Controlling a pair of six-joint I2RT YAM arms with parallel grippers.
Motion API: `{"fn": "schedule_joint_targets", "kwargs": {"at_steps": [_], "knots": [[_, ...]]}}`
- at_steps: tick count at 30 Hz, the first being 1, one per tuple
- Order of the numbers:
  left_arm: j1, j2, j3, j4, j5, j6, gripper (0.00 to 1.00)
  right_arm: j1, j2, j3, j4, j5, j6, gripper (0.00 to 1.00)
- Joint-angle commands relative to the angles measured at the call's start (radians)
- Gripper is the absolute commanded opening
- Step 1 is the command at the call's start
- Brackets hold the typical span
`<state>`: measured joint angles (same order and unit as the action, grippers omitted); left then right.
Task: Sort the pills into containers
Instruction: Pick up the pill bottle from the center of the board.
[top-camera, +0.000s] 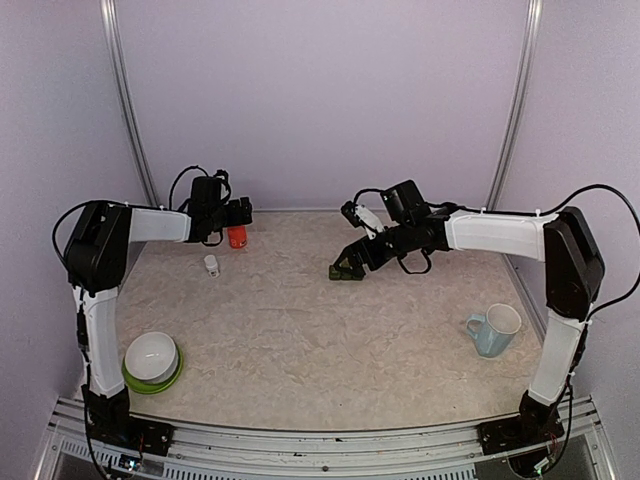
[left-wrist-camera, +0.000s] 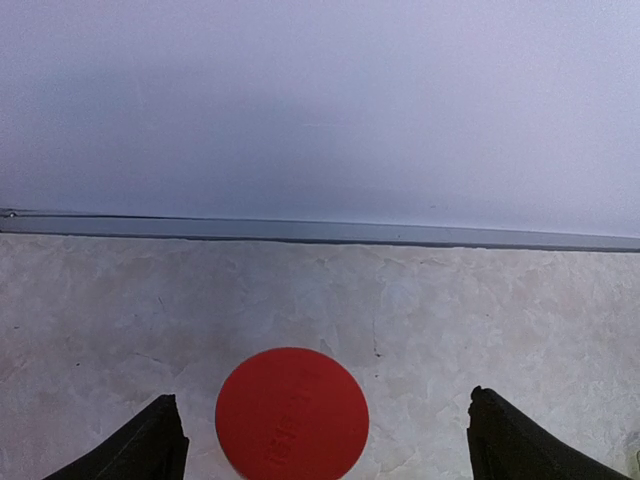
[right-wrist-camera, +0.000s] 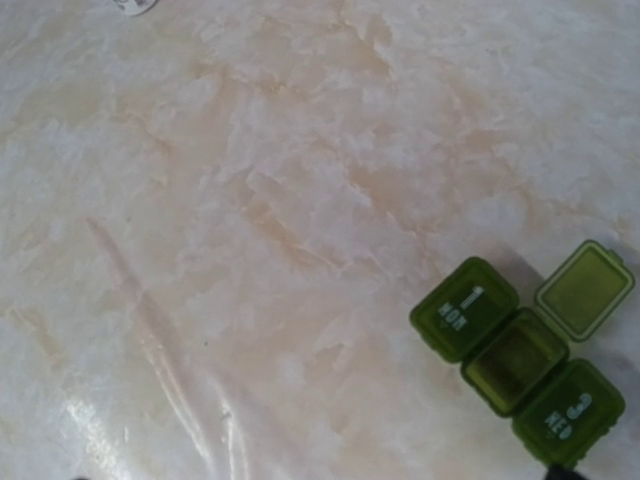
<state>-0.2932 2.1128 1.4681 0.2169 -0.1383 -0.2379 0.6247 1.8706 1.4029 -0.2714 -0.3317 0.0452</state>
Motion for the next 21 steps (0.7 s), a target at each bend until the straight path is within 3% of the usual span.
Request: {"fn": "schedule_joint_targets", "kwargs": {"at_steps": [1, 12, 21], "knots": [[-0.004, -0.06, -0.044, 0.088, 0.038, 0.016, 0.96, -0.01, 0.022, -0.005, 0.015, 0.005, -0.008, 0.97], [-0.001, 0.026, 0.08, -0.072, -0.02, 0.02, 0.96, -0.01, 0.023, -0.009, 0.014, 0.004, -0.011, 0.97], [0.015, 0.066, 0.116, -0.11, 0.011, 0.011, 0.95, -0.01, 0.022, -0.013, 0.016, 0.003, -0.01, 0.97]]}}
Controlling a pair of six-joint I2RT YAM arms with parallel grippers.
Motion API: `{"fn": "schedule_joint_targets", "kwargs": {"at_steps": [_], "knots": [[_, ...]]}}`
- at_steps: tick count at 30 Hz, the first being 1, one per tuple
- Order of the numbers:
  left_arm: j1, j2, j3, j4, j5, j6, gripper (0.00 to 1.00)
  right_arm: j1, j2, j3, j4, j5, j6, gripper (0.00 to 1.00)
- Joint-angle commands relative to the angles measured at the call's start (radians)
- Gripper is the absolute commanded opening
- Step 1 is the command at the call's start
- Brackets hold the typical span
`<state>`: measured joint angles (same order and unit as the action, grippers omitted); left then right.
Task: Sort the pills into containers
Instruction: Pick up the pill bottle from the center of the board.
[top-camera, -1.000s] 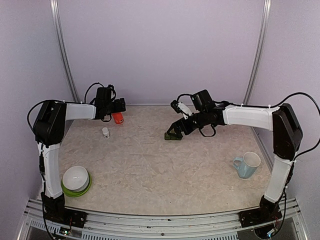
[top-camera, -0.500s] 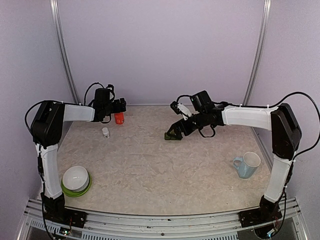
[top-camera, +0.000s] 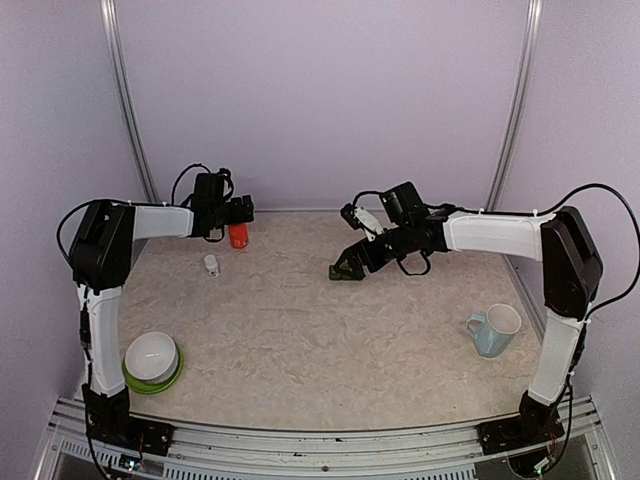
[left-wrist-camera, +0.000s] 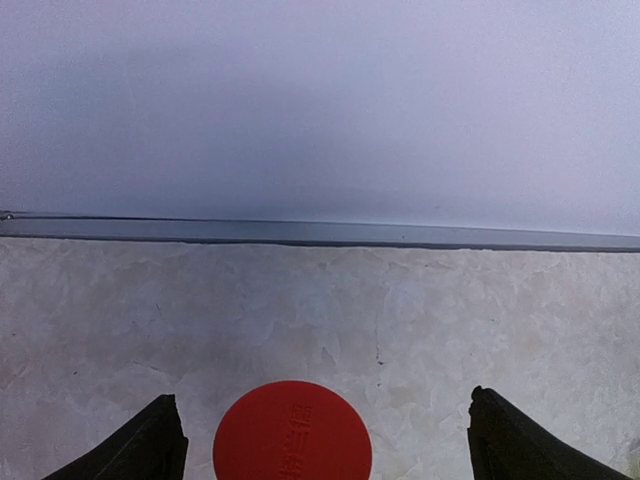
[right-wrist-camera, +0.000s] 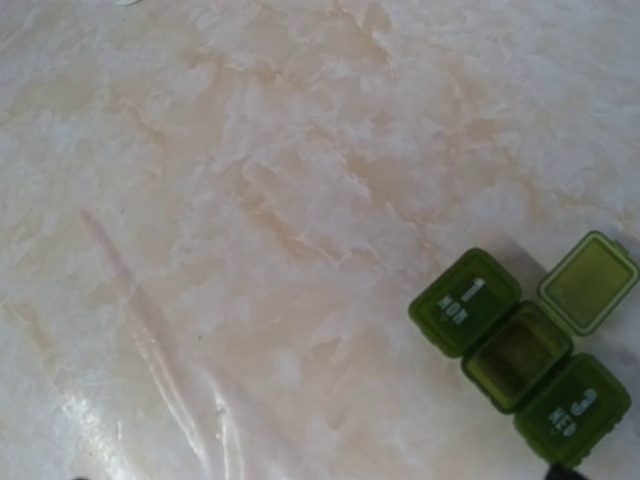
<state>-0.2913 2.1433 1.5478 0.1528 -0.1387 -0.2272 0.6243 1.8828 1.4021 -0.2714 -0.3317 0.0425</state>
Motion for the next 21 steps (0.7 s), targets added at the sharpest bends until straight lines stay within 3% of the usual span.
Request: {"fn": "schedule_joint_targets", "kwargs": {"at_steps": [1, 12, 18, 21], "knots": [[0.015, 0.04, 0.04, -0.052, 0.012, 0.001, 0.95, -0.008, 0.01, -0.012, 0.016, 0.003, -0.007, 0.97], [0.035, 0.08, 0.063, -0.069, 0.037, -0.019, 0.84, -0.009, 0.018, -0.007, 0.015, -0.002, -0.006, 0.97], [0.039, 0.087, 0.07, -0.069, 0.061, -0.02, 0.53, -0.009, 0.019, -0.004, 0.014, -0.003, -0.006, 0.97], [0.039, 0.081, 0.067, -0.071, 0.067, -0.016, 0.47, -0.009, 0.022, 0.0, 0.011, -0.003, -0.008, 0.97]]}}
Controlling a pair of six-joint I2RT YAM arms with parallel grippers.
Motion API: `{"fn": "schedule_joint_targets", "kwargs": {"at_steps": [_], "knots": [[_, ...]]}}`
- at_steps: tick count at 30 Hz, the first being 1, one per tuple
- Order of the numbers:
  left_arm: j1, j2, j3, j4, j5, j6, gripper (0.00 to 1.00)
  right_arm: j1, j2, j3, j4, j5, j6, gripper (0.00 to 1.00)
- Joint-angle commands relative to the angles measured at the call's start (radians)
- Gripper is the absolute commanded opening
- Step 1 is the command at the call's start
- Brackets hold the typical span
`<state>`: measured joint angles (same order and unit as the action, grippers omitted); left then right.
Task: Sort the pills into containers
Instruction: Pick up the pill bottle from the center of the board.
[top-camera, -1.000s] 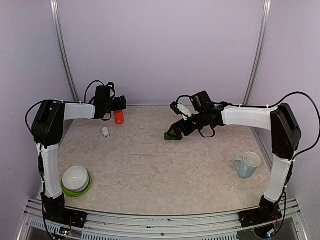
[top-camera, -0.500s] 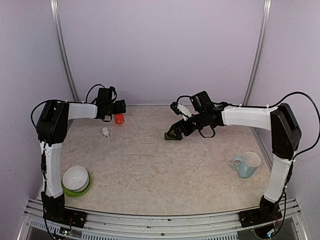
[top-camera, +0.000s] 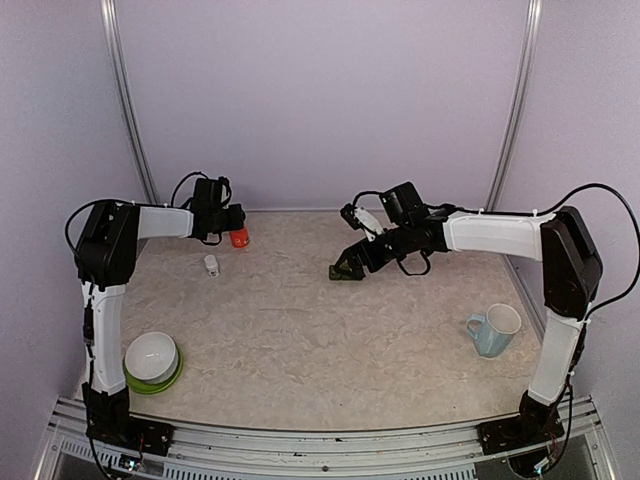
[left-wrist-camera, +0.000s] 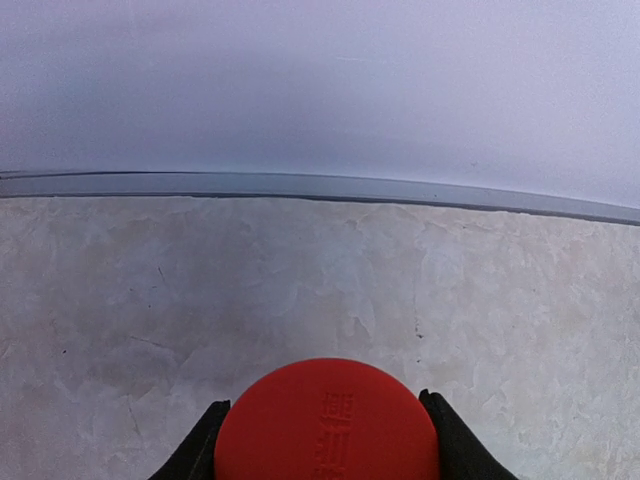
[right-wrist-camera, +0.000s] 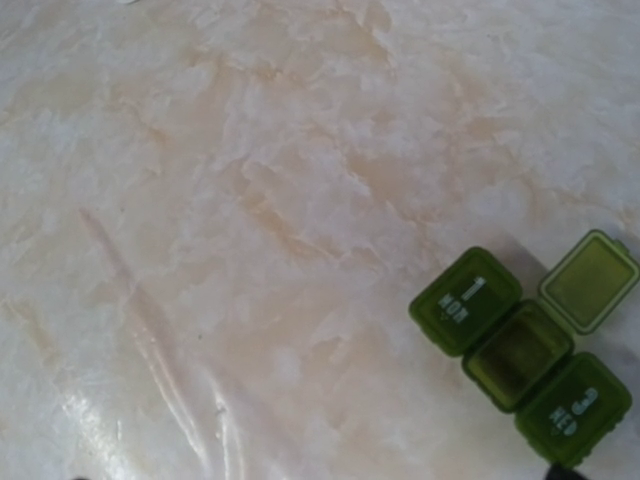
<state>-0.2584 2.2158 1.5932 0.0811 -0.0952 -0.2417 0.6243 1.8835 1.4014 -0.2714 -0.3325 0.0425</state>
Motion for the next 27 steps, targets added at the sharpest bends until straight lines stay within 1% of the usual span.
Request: {"fn": "schedule_joint_targets", "kwargs": {"at_steps": [1, 6, 9, 12, 17, 19, 24, 27], "knots": [[0.006, 0.003, 0.018, 0.0, 0.029, 0.0, 0.45, -0.009, 0.022, 0.001, 0.011, -0.003, -0.01, 0.97], [0.006, -0.054, -0.024, 0.017, 0.091, -0.003, 0.44, -0.009, 0.022, 0.001, 0.021, -0.035, -0.027, 0.97], [0.006, -0.102, -0.066, 0.045, 0.169, -0.015, 0.44, -0.009, 0.017, -0.006, 0.039, -0.07, -0.036, 0.97], [0.004, -0.17, -0.133, 0.112, 0.289, -0.046, 0.44, -0.009, 0.01, -0.018, 0.068, -0.128, -0.043, 0.97], [-0.008, -0.255, -0.256, 0.278, 0.518, -0.121, 0.44, -0.009, -0.002, -0.043, 0.164, -0.266, -0.039, 0.97], [-0.023, -0.285, -0.296, 0.331, 0.591, -0.162, 0.44, -0.009, -0.012, -0.062, 0.213, -0.311, -0.033, 0.97], [-0.081, -0.37, -0.41, 0.502, 0.716, -0.235, 0.45, -0.009, -0.055, -0.133, 0.369, -0.42, -0.01, 0.98], [-0.125, -0.427, -0.469, 0.585, 0.744, -0.274, 0.47, -0.009, -0.088, -0.213, 0.538, -0.483, 0.021, 0.98]]}}
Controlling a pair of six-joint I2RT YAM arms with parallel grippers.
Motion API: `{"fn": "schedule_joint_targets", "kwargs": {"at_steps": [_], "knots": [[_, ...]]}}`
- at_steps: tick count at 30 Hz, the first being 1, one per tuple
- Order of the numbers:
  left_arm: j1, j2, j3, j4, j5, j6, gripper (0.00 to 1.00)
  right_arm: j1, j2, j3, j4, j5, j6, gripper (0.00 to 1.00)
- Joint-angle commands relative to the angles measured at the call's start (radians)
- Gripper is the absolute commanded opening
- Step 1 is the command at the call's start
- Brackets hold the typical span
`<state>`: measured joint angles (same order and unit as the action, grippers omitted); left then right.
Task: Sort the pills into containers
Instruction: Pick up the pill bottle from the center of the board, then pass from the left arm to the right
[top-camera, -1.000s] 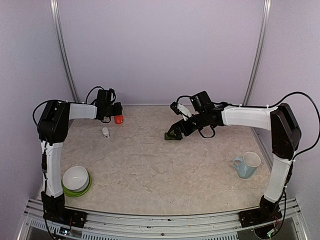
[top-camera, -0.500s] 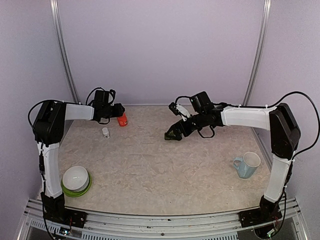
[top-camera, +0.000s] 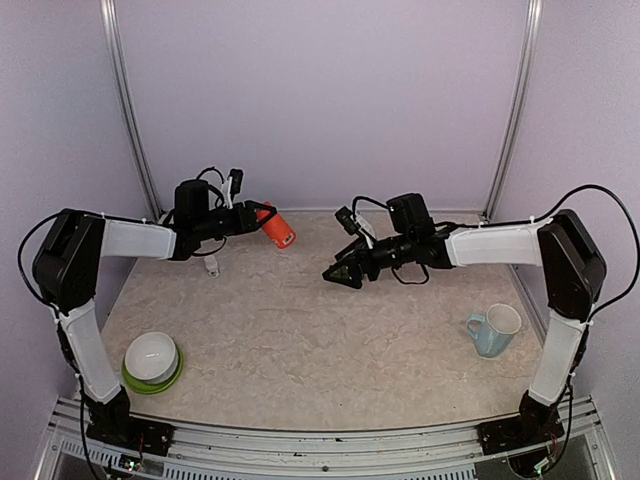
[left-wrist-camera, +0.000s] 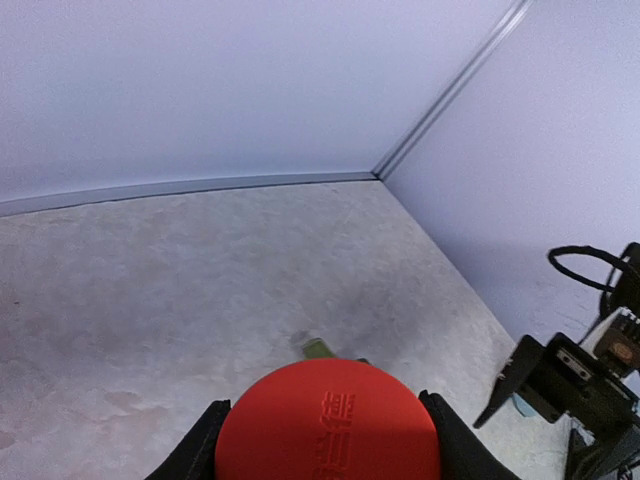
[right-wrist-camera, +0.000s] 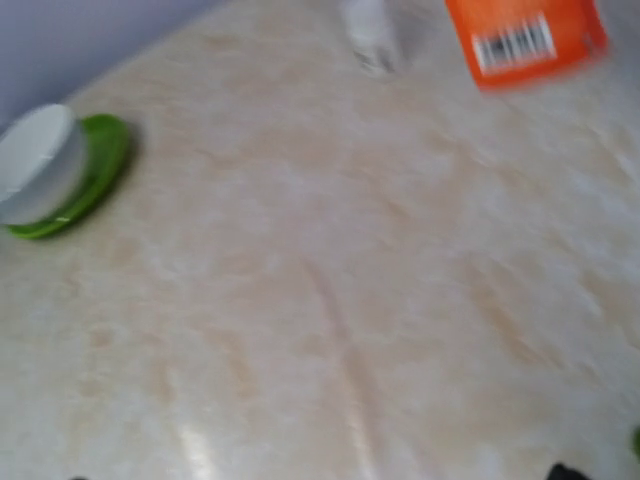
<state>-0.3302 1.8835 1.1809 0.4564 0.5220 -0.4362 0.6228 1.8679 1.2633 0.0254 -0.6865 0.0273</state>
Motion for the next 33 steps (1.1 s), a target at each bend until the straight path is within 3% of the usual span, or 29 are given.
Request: {"fn": "schedule_joint_targets", "kwargs": {"at_steps": [1, 15, 23, 33], "knots": [[-0.067, -0.109, -0.074, 0.238, 0.133, -0.093, 0.47, -0.008, -0.083, -0.098, 0.298, -0.146, 0.05, 0.98], [-0.201, -0.201, -0.308, 0.703, 0.208, -0.291, 0.48, -0.005, -0.171, -0.297, 0.824, -0.195, 0.219, 0.98], [-0.24, -0.162, -0.357, 0.925, 0.189, -0.382, 0.48, 0.04, -0.127, -0.257, 0.885, -0.207, 0.261, 0.96], [-0.299, -0.156, -0.371, 0.937, 0.145, -0.319, 0.48, 0.072, -0.085, -0.202, 0.839, -0.186, 0.27, 0.92]]}}
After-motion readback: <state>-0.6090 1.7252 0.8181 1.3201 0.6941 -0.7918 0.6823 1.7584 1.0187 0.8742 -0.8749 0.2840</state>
